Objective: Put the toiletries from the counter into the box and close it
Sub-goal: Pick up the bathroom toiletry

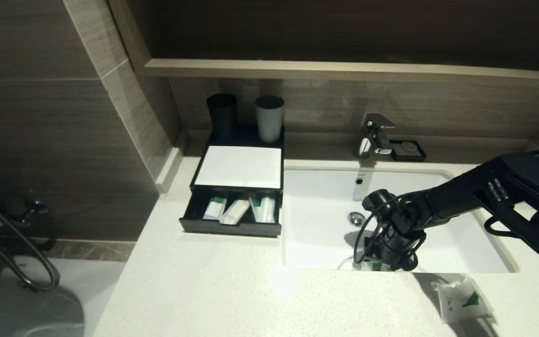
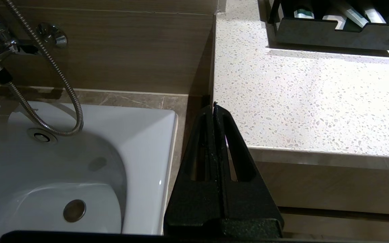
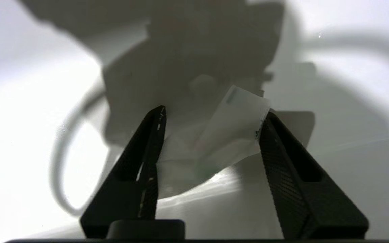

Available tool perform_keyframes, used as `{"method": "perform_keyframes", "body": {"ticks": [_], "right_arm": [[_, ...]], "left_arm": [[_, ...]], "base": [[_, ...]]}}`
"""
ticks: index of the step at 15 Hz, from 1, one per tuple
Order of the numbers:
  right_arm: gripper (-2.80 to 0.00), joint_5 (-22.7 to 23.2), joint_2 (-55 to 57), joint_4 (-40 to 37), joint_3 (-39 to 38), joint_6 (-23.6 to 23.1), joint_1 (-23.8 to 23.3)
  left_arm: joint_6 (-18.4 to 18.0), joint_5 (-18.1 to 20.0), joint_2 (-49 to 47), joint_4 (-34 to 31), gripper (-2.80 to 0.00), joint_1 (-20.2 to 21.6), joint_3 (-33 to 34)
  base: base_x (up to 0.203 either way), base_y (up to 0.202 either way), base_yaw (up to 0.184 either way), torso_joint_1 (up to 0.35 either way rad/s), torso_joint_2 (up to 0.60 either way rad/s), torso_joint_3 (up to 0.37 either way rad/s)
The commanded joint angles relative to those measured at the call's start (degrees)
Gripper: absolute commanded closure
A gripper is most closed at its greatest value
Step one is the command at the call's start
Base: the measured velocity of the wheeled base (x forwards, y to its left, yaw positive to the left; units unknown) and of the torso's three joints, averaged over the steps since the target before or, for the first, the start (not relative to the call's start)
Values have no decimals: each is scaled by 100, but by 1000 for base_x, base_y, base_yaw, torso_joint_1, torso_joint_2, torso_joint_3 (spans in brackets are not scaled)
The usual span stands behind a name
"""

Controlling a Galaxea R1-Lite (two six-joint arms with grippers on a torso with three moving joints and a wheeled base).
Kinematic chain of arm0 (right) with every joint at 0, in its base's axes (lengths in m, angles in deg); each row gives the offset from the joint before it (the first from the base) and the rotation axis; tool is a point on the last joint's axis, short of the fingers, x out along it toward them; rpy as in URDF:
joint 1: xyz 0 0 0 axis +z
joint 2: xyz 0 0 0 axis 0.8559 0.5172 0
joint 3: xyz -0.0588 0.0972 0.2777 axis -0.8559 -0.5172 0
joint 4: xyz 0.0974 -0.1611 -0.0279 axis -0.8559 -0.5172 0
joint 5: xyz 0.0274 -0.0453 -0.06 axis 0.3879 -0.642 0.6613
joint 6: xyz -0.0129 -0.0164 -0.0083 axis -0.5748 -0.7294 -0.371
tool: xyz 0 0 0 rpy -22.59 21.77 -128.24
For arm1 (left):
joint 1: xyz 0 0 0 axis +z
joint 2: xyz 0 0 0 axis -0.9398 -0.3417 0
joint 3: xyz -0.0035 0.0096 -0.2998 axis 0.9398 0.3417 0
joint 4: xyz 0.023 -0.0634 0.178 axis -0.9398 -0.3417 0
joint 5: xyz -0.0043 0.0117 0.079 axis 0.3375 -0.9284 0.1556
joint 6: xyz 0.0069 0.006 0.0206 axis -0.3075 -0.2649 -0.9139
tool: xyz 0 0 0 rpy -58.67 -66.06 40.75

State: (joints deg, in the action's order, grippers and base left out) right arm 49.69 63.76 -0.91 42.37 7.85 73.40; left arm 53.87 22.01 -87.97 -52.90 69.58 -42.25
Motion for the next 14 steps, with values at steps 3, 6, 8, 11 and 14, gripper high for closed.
{"method": "perform_keyframes", "body": {"ticks": [3,6,8,11,14], "right_arm": [[0,-14,-114,5,154,22,5],[0,-15,-169,-8,245,22,13],[0,-15,-178,-13,262,13,5],[0,-15,-187,-30,262,4,9],[0,-23,-222,-13,271,-5,14]], "left_arm": [[0,-6,1,2,0,0,0],[0,0,1,2,0,0,0],[0,-6,1,2,0,0,0],[0,-6,1,2,0,0,0],[0,-6,1,2,0,0,0]], "base": [[0,0,0,0,0,0],[0,0,0,0,0,0],[0,0,0,0,0,0],[0,0,0,0,0,0],[0,0,0,0,0,0]]}}
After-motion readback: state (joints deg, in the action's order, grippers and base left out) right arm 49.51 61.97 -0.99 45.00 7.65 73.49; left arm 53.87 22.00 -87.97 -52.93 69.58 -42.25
